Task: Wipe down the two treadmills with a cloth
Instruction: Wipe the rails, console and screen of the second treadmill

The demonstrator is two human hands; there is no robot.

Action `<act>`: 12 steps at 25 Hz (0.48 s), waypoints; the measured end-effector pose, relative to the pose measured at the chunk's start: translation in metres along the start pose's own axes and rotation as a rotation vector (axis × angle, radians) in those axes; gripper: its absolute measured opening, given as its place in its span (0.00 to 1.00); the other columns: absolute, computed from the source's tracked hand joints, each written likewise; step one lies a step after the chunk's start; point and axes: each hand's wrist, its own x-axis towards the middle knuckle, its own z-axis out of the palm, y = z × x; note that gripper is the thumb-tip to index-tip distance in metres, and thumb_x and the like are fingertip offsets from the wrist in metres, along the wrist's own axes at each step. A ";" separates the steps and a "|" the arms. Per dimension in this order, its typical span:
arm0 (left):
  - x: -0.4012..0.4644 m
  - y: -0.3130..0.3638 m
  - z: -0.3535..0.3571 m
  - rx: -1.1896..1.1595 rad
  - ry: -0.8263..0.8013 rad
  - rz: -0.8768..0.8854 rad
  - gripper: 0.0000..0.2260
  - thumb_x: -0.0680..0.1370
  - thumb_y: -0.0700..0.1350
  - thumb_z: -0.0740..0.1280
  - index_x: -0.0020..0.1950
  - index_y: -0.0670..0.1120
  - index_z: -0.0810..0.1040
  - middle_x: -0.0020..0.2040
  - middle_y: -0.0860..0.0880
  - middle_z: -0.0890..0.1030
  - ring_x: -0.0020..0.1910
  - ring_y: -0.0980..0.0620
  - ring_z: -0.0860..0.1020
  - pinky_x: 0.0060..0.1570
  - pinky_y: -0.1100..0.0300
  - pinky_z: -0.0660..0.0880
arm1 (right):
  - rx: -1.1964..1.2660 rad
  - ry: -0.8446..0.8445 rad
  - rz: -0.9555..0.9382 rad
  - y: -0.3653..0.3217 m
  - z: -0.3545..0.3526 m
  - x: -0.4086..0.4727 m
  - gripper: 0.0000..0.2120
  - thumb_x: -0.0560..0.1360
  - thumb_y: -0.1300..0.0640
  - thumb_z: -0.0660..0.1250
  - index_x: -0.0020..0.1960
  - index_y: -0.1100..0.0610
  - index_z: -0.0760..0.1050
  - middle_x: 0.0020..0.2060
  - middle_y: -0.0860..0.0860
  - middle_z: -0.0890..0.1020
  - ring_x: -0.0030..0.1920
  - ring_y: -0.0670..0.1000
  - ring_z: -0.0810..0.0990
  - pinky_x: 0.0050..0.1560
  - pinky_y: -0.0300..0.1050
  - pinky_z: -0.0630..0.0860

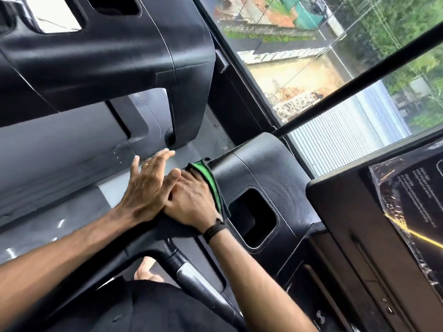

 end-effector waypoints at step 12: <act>-0.004 0.019 0.007 -0.069 -0.076 0.065 0.32 0.80 0.66 0.43 0.75 0.48 0.64 0.75 0.50 0.68 0.72 0.47 0.68 0.76 0.42 0.42 | 0.117 0.027 0.113 -0.021 0.012 -0.108 0.36 0.80 0.38 0.60 0.82 0.47 0.50 0.81 0.44 0.48 0.80 0.45 0.38 0.79 0.53 0.39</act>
